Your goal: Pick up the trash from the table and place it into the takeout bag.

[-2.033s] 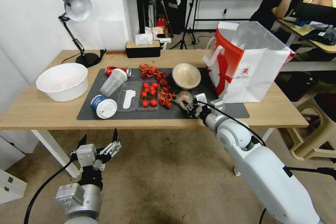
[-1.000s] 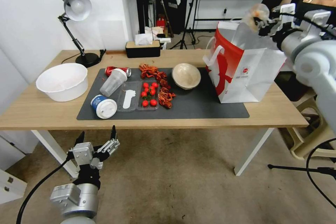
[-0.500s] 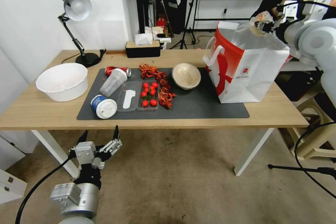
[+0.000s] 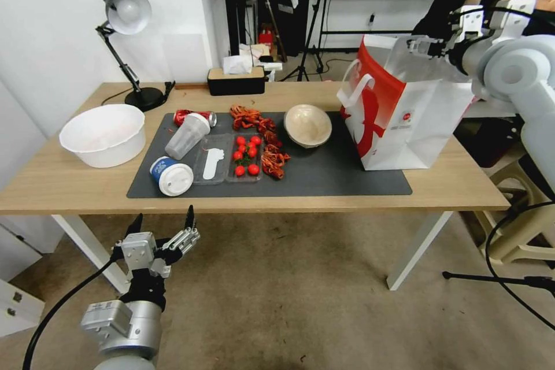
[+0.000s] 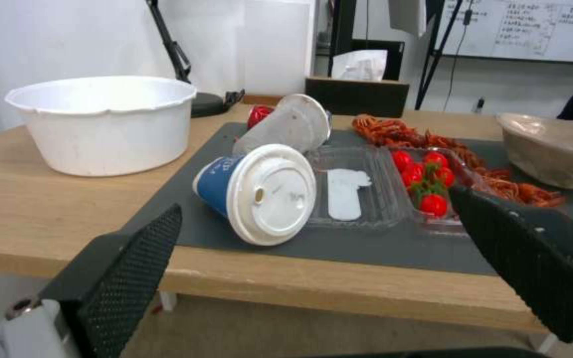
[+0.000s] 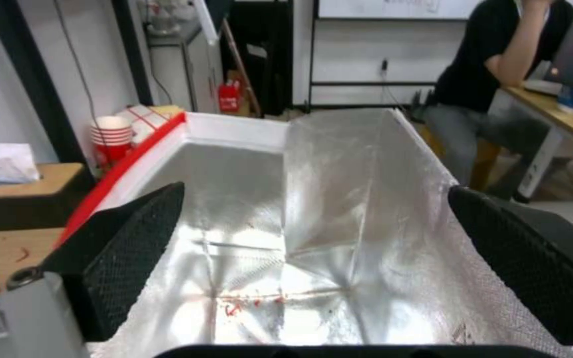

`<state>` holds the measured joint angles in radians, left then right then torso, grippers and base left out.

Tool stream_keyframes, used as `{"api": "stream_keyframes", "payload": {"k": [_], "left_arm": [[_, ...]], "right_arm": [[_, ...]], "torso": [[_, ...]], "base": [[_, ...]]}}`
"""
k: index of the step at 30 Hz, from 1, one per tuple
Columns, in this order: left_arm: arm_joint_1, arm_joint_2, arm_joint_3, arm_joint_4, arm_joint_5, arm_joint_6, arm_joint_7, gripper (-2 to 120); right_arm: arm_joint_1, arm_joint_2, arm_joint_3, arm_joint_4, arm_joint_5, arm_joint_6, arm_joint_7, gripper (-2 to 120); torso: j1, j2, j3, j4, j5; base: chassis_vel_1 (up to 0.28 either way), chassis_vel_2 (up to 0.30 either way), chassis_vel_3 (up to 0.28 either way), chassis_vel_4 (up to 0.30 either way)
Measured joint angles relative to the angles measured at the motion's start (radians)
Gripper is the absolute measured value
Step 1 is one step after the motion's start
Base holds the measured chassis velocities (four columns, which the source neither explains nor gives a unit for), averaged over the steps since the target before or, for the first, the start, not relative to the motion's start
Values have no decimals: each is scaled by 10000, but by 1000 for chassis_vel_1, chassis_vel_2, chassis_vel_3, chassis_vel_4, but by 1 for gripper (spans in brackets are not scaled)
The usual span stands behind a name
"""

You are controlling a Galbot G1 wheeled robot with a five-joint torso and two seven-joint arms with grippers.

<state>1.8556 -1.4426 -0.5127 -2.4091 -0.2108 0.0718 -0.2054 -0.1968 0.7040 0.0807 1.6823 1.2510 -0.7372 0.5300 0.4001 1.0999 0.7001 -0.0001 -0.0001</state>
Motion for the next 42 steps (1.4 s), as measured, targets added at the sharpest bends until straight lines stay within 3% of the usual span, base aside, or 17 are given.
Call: {"api": "stream_keyframes", "payload": {"k": [10, 17, 18, 21, 25, 29, 31, 34, 42], "left_arm": [[-21, 25, -27, -25, -32, -20, -66, 100], [-9, -69, 22, -11, -20, -236, -95, 100], [-9, -69, 22, -11, -20, -236, -95, 100], [-15, -85, 42, 2, 12, -426, -251, 100], [0, -134, 54, 4, 25, -513, -271, 100], [155, -376, 41, 1, 132, -719, -283, 100], [147, -341, 25, -7, 137, -719, -278, 100], [143, -323, 20, 16, 137, -715, -267, 100], [139, -313, 77, 89, 148, -701, -237, 100]], "right_arm": [[-477, -3, 326, 464, -279, 122, -247, 100], [-3301, -336, 1087, 2846, -1073, 3562, -2042, 100], [-3301, -336, 1087, 2846, -1073, 3562, -2042, 100], [-5835, -272, 1563, 3736, -2912, 6113, -3141, 100], [-7634, -207, 2096, 4286, -4141, 7166, -3463, 100], [-9126, 369, 2264, 4692, -5418, 7651, -3058, 100], [-10742, 1042, 2858, 4894, -6161, 7841, -2950, 100], [-11949, 1671, 3170, 4914, -6814, 8163, -2952, 100], [-13852, 2966, 3420, 4984, -8083, 8698, -2930, 100]], "torso": [[-2, 0, -1, 0, 0], [-2, 1, -2, -1, -1], [-2, 1, -2, -1, -1], [-2, 0, -2, 2, 1], [-3, 1, -2, -5, 0], [-1, 1, -1, 8, 1], [-3, 1, -2, -2, 0], [-3, 2, -2, -4, 3], [-3, 2, -2, 1, -1]], "base": [[0, 0, 0, 0], [0, 0, 0, 0], [0, 0, 0, 0], [0, 0, 0, 0], [0, 0, 0, 0], [0, 0, 0, 0], [0, 0, 0, 0], [0, 0, 0, 0], [0, 0, 0, 0]]}}
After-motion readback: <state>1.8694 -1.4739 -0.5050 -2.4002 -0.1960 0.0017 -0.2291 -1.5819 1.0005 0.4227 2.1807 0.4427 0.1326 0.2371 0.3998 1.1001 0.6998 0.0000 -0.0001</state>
